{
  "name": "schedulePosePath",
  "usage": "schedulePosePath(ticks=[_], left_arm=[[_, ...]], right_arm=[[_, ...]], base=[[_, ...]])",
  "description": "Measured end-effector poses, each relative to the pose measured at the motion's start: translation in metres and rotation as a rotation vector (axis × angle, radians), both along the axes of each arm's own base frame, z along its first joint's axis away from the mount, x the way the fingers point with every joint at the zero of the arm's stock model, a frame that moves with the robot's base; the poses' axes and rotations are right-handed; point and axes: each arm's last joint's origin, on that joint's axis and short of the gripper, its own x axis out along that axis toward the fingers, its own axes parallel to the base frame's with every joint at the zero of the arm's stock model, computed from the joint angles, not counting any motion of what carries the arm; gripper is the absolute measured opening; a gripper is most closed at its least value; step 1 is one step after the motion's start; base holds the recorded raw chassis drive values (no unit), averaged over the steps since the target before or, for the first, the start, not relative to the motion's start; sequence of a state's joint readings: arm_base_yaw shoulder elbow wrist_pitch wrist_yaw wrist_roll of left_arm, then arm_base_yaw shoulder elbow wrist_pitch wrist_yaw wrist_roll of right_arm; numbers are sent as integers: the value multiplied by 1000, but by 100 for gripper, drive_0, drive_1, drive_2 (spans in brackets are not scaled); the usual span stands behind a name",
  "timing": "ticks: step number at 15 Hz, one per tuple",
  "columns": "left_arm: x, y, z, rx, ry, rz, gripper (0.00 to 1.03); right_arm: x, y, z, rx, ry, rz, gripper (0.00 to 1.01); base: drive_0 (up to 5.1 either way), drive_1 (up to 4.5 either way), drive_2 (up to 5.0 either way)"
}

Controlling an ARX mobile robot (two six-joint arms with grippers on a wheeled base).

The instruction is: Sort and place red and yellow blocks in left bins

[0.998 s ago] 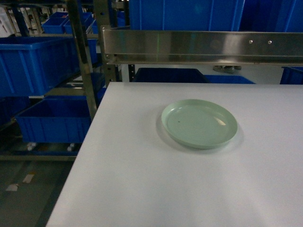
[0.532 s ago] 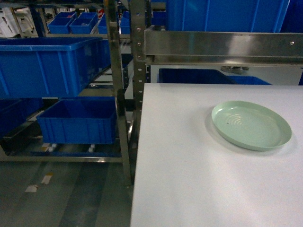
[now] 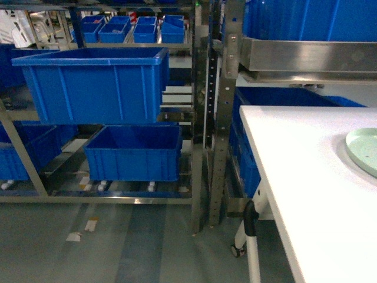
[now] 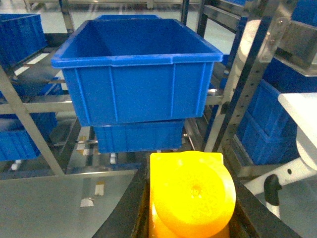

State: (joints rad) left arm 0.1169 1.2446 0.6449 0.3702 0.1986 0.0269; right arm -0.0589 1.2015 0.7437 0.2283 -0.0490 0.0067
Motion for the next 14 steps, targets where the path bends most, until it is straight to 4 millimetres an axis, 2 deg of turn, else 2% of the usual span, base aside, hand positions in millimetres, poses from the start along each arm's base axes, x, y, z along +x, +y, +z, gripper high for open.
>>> schedulePosePath(ticks=[14], left_arm=[[0, 0, 0, 0, -5, 0, 27]], right_arm=[[0, 0, 0, 0, 0, 0, 28]], base=[[-503, 238, 238]])
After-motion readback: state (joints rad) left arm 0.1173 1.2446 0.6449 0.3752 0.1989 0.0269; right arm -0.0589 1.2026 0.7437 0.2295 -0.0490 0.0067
